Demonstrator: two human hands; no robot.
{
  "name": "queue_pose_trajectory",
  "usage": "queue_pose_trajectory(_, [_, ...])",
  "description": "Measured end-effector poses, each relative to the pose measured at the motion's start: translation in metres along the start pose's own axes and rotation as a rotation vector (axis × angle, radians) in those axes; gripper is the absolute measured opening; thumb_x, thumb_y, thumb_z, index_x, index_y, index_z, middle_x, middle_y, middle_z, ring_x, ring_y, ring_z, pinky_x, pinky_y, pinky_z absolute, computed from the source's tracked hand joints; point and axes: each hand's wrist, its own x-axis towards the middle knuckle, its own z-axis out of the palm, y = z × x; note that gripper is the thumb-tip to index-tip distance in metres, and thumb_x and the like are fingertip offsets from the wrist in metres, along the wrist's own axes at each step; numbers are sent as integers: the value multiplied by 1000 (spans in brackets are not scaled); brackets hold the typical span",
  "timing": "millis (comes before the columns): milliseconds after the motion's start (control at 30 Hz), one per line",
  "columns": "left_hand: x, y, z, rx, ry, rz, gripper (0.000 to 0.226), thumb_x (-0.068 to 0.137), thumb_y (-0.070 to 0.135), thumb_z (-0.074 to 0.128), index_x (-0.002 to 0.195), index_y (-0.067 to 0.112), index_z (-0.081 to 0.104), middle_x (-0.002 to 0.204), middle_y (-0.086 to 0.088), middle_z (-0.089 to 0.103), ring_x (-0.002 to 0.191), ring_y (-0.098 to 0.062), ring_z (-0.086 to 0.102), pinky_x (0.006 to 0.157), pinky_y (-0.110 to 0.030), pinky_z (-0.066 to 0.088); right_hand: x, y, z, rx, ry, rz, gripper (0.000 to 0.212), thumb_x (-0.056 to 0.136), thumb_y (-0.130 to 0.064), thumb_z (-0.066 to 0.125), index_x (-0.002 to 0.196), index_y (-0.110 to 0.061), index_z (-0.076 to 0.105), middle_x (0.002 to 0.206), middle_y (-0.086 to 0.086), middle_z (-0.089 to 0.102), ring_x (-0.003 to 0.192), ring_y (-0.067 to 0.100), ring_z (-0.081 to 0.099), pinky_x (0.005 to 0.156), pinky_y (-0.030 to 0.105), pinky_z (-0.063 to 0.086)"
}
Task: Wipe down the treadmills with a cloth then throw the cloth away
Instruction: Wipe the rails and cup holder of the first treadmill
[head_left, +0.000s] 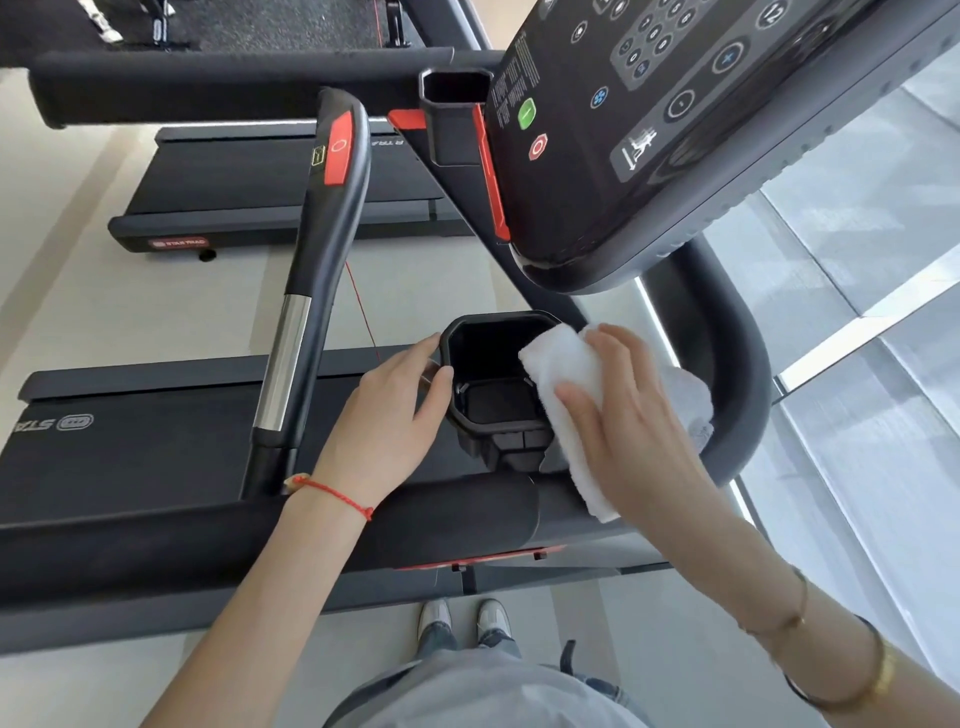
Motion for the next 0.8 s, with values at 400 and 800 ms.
queue_pose_trajectory(400, [-1,1,1,18,8,-1,47,102,34,41,147,21,42,110,12,57,100,-12,60,90,-24,44,51,16,18,-42,-245,312,31,98,-37,46,87,-10,35,72,-4,38,63,9,38,50,19,24])
queue_pose_trajectory(800, [1,1,2,7,1,-3,46,102,34,42,146,23,42,106,15,55,97,-8,58,89,-24,45,67,12,23,-80,-222,245,26,99,-30,48,98,-6,37,71,-3,37,62,12,38,52,21,27])
